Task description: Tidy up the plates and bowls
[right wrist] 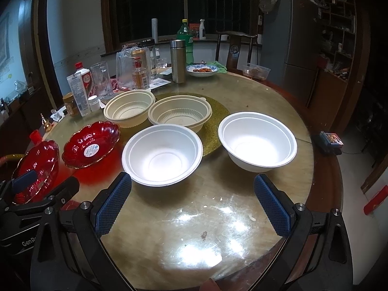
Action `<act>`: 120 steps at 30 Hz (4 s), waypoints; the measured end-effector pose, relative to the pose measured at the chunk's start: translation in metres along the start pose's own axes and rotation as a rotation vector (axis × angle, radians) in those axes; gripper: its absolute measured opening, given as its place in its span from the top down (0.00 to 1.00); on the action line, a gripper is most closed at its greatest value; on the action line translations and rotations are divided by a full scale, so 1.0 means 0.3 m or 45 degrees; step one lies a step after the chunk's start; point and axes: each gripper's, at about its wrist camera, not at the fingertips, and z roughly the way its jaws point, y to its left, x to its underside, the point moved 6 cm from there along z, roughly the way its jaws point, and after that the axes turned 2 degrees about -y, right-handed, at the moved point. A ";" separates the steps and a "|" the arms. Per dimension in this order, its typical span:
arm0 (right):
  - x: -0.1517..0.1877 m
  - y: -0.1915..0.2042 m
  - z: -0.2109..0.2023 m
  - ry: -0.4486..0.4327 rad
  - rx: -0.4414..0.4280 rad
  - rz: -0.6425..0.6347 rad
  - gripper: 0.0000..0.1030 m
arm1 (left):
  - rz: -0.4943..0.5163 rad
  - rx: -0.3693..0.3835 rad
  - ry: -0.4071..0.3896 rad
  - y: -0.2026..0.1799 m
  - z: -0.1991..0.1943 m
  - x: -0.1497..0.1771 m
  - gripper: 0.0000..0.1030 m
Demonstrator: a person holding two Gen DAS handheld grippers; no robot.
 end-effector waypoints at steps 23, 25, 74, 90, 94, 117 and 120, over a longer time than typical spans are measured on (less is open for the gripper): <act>-0.001 0.016 -0.005 -0.005 -0.018 -0.008 0.01 | -0.001 0.002 -0.004 0.002 -0.008 0.006 0.00; 0.000 0.015 -0.005 -0.003 -0.017 -0.007 0.01 | -0.003 0.003 -0.001 0.001 -0.007 0.007 0.00; -0.006 0.169 -0.017 0.075 -0.489 0.113 0.01 | -0.063 0.038 -0.210 0.212 -0.252 -0.033 0.00; 0.088 0.764 0.214 0.627 -1.137 0.325 0.19 | -0.689 -0.219 0.039 0.888 -0.082 0.093 0.10; 0.116 0.810 0.284 0.713 -1.103 0.383 0.38 | -0.707 -0.192 0.108 0.881 -0.008 0.111 0.28; 0.105 0.880 0.377 0.660 -0.901 0.222 0.88 | -0.650 -0.233 0.109 0.895 0.036 0.088 0.92; 0.097 0.880 0.377 0.658 -0.910 0.218 0.88 | -0.645 -0.242 0.111 0.898 0.041 0.088 0.92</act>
